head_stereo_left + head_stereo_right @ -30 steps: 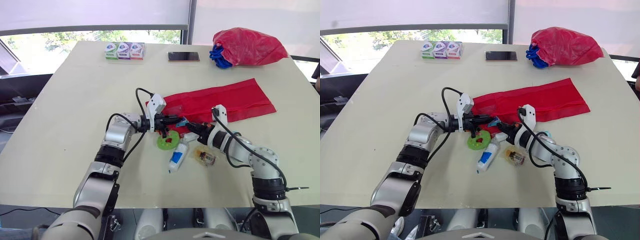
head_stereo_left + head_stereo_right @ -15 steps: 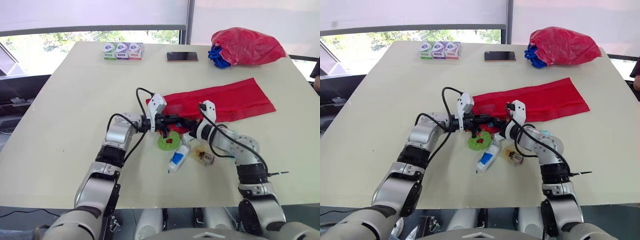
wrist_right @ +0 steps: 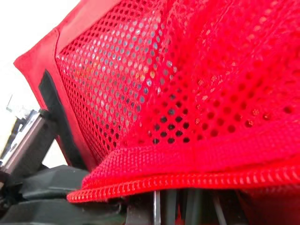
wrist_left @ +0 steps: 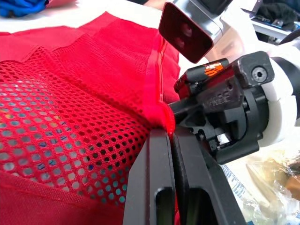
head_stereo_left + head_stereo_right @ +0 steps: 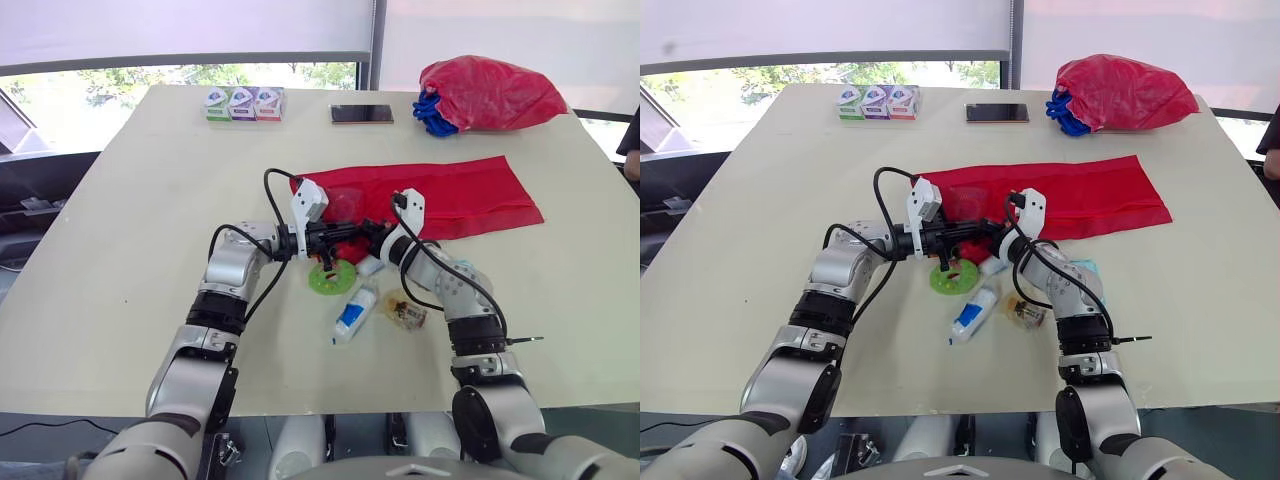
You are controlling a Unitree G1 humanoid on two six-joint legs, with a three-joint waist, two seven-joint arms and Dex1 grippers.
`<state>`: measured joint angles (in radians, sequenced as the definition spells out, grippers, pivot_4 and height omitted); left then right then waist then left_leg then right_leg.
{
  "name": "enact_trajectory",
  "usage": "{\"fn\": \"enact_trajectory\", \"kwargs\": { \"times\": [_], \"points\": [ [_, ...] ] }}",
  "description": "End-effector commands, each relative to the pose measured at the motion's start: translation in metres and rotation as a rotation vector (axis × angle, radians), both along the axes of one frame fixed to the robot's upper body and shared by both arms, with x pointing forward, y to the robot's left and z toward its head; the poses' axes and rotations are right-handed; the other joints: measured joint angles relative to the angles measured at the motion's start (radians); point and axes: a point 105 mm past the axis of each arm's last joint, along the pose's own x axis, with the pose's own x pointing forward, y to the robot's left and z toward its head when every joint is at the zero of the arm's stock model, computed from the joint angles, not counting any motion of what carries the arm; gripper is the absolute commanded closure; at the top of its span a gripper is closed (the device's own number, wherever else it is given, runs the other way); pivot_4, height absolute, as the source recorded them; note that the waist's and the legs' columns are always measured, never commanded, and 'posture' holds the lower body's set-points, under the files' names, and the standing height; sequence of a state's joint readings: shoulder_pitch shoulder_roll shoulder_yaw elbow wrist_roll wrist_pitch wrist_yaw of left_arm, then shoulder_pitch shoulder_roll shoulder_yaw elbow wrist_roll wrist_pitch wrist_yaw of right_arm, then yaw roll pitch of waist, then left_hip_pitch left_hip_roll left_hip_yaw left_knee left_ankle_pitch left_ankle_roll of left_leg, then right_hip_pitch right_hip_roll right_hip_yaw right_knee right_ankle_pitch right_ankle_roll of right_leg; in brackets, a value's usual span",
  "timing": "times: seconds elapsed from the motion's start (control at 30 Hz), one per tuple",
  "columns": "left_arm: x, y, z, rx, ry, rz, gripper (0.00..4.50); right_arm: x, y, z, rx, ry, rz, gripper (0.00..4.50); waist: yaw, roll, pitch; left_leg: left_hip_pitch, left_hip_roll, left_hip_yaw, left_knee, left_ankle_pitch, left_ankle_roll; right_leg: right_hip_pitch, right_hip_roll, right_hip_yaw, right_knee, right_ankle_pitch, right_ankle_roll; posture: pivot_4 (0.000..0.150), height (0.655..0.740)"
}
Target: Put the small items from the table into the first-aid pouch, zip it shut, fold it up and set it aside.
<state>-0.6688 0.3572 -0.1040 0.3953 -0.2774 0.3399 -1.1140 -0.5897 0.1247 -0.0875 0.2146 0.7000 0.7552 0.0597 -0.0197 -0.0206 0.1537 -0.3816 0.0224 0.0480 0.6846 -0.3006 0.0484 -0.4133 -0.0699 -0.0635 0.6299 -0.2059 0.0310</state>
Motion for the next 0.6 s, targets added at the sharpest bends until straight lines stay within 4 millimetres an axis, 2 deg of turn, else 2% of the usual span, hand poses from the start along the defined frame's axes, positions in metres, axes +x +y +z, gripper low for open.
{"fn": "enact_trajectory", "kwargs": {
  "times": [0.03,0.37,0.5,0.6],
  "points": [
    [-0.011,-0.012,-0.01,0.026,0.03,-0.066,4.5,-0.004,0.008,0.037,0.077,-0.141,0.036,4.46,0.0,0.0,0.0,0.0,0.0,0.0,0.0,0.0,0.0,0.0,0.0,0.0,-0.001,0.0,0.0,0.15,0.74],
    [0.003,0.006,-0.003,0.071,-0.02,-0.018,4.5,-0.038,-0.012,0.016,-0.127,-0.17,0.188,4.46,0.008,0.0,0.0,-0.002,-0.001,-0.001,-0.001,0.0,0.0,0.0,-0.001,-0.001,-0.004,0.0,0.0,0.15,0.74],
    [0.007,0.012,-0.001,0.096,-0.042,-0.011,4.5,-0.055,-0.022,0.019,-0.156,-0.236,0.252,4.46,0.004,0.0,0.0,-0.002,-0.001,-0.001,-0.001,-0.003,0.004,0.0,0.0,-0.001,-0.004,0.0,0.0,0.15,0.74],
    [0.013,0.021,-0.001,0.121,-0.055,0.014,4.5,-0.065,-0.035,0.031,-0.188,-0.338,0.266,4.46,0.006,0.0,0.0,-0.002,-0.001,-0.002,-0.001,-0.003,0.004,0.0,0.0,-0.002,-0.004,0.0,0.0,0.15,0.74]
  ]
}}
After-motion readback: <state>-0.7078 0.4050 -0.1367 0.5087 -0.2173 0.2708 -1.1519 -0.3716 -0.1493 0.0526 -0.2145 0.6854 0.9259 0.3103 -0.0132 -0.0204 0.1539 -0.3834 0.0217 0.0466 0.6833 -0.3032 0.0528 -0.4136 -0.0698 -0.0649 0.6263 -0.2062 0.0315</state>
